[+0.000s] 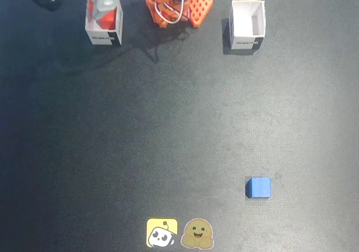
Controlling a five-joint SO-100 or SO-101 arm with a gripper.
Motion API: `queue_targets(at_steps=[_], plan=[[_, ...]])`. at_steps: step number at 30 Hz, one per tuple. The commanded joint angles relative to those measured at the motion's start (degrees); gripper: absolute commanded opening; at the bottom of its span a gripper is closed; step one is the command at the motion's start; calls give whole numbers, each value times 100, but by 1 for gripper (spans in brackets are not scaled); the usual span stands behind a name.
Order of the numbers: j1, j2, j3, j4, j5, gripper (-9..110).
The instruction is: Put the red cube in the right box and the blue cube in the left box.
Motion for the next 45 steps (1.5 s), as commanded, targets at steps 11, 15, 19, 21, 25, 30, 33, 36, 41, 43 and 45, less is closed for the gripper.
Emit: queue_targets(at_steps=[11,15,19,21,25,30,33,36,41,43,45], plan=[[-2382,844,-220,-26,-668,0],[-3454,1143,-167,62,-598,0],[-4395,1512,-62,62,-554,0],[-4816,1705,-9,88,-492,0],[-5555,1986,53,79,-492,0],[-6196,2118,79,62,-615,0],[-6513,2180,88,-18,-773,0],[-6855,2206,149,-149,-923,1],[-7295,2479,562,-360,-958,0],[-7339,2479,668,-448,-1028,0],[-7356,2479,703,-483,-1107,0]])
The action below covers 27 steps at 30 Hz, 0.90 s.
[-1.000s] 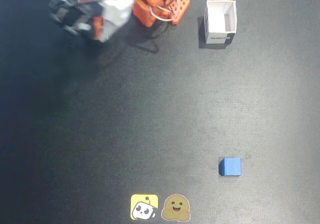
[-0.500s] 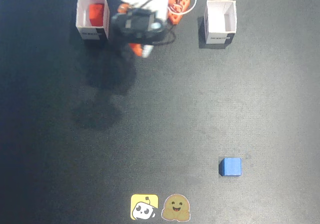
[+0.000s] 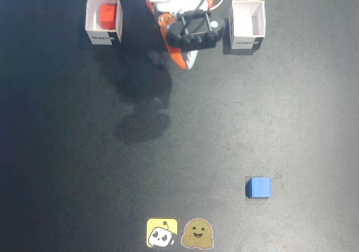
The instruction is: Put the red cube in the right box and the blue cube in the left box.
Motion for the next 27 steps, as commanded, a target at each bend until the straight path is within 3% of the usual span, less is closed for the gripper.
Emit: queue_targets(at_steps=[1,12,27], plan=[[-79,26,9,-132,-114,0],[-563,-1846,-888,-1055,-114,0],[-1116,-4509,-1652,-3199,510,1]])
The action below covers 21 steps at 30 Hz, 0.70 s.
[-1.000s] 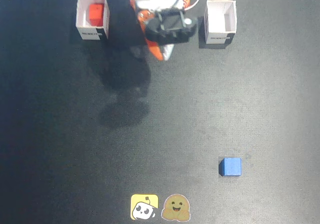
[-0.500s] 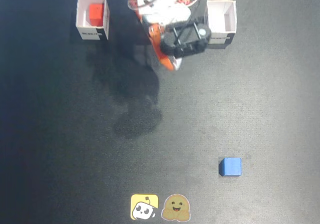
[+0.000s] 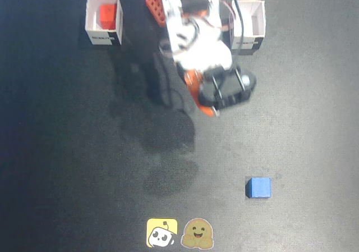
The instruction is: Put the red cube in the right box and the blue cube in the left box.
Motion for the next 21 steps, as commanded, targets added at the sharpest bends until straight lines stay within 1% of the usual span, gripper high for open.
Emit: queue_targets(at_steps=[1,11,21], plan=[[-88,-334,-378,-431,141,1],[-62,-1362,-1046,-844,272,0],[-123,-2733,-2171,-712,1090,0]])
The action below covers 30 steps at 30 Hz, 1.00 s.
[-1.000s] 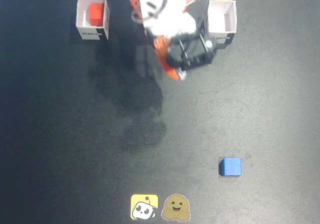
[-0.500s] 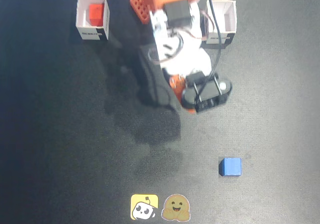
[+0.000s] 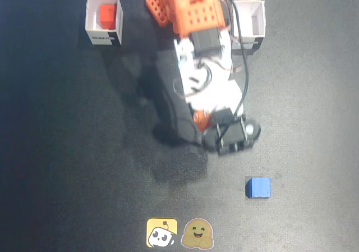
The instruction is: Put the red cube in the right box and the blue cube in the left box.
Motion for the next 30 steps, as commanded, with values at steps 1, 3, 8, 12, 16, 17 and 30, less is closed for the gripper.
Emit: queue_targets(at_steps=[1,3,8,12,16,17,30], plan=[[-44,-316,-606,35,185,0],[-114,-650,-949,193,369,0],[-316,-1107,-1389,255,844,0],[-378,-1450,-1687,264,1020,0],[-422,-1819,-2206,571,1204,0],[-439,-1890,-2303,606,1239,0],[-677,-2892,-3568,1125,1819,1]])
